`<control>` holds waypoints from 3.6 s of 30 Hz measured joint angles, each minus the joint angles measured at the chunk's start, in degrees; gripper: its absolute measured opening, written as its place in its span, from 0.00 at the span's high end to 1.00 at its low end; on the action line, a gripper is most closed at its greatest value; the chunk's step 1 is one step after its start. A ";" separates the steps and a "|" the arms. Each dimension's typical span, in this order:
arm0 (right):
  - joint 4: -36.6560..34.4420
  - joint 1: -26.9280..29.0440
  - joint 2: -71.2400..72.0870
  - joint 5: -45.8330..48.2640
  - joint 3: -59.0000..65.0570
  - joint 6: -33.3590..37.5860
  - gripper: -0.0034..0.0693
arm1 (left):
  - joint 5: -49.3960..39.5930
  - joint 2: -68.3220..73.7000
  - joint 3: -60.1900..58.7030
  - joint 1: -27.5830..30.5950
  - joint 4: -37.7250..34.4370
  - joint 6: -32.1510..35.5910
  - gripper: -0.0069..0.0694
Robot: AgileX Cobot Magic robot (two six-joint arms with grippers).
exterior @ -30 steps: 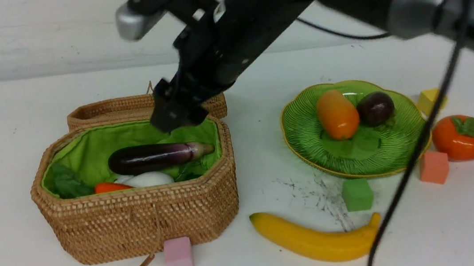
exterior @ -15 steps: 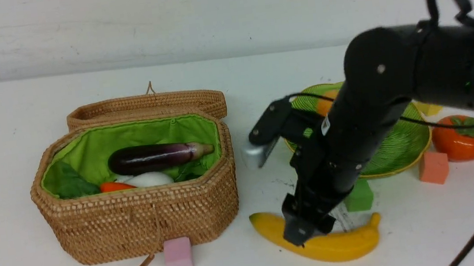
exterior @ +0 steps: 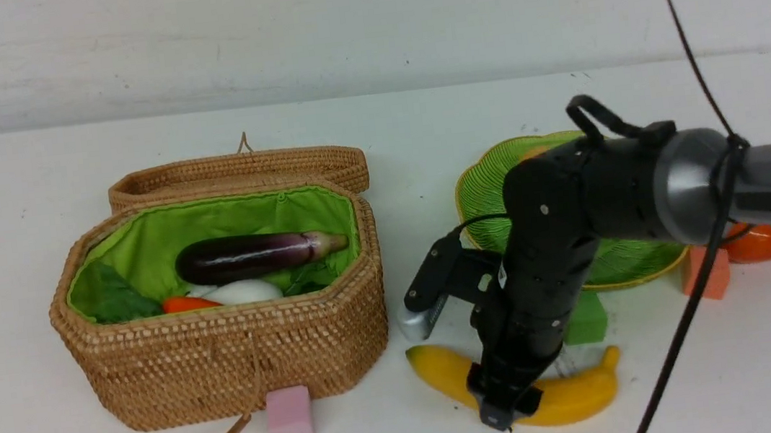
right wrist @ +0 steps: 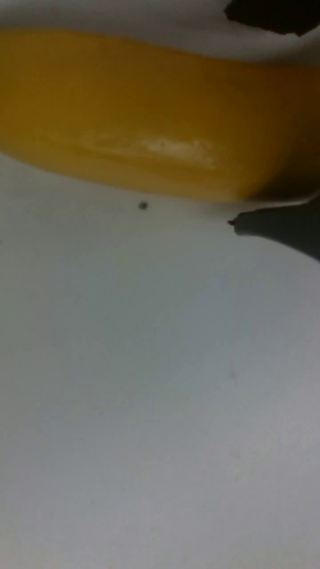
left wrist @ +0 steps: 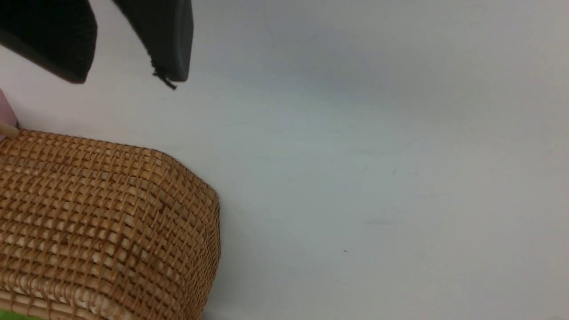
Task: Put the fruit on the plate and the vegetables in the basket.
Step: Use the right arm to grab a banana and put it into the right plate, then grab a tomato with your right arm and place it on the plate on the right.
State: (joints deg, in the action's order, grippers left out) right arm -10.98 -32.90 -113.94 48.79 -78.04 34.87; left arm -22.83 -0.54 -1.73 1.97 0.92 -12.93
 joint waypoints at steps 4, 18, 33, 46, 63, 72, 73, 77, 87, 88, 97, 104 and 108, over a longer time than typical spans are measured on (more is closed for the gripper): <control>-5.68 0.10 -0.58 5.28 -4.51 -1.15 0.53 | 0.00 0.00 0.00 0.00 0.00 0.00 0.60; -6.79 10.99 1.94 5.38 -24.49 -35.27 0.51 | 0.00 0.00 0.00 0.00 0.00 0.00 0.60; -9.61 15.50 -10.67 -8.93 -24.60 -45.63 0.51 | 0.00 0.00 0.00 0.00 0.00 0.00 0.60; -8.96 15.55 -7.30 -6.11 -24.60 -39.95 0.06 | 0.00 0.00 0.00 0.00 0.00 0.00 0.60; 1.14 42.66 4.34 8.64 -14.56 -40.10 0.11 | 0.00 0.00 0.00 0.00 0.00 0.00 0.60; -24.22 53.15 -1.12 4.24 -8.18 -21.16 0.14 | 0.04 0.00 0.00 0.00 0.00 0.00 0.60; -25.25 53.38 -1.90 3.79 -8.18 -19.90 0.14 | 0.04 0.00 0.00 0.00 0.00 0.00 0.60; -27.39 53.30 -4.69 1.64 -8.18 -17.45 0.14 | 0.04 0.00 0.00 0.00 0.00 0.00 0.60; -30.72 53.30 -5.86 2.85 -9.54 -12.77 0.24 | 0.04 0.00 0.00 0.00 0.00 0.00 0.60; -29.74 53.30 -5.32 3.83 -9.89 -12.10 0.24 | 0.04 0.00 0.00 0.00 0.00 0.00 0.60; -35.31 53.47 6.46 5.39 -14.61 -11.14 0.24 | 0.04 0.00 0.00 0.00 0.00 0.00 0.60; -41.58 46.39 6.61 7.62 -13.59 0.21 0.24 | 0.04 0.00 0.00 0.00 0.00 0.00 0.60; -38.63 40.37 2.72 4.58 -12.64 4.13 0.24 | 0.04 0.00 0.00 0.00 0.00 0.00 0.60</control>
State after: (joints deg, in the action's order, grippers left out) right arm -49.61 7.46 -111.22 53.37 -90.68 39.00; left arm -22.79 -0.54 -1.73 1.97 0.92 -12.93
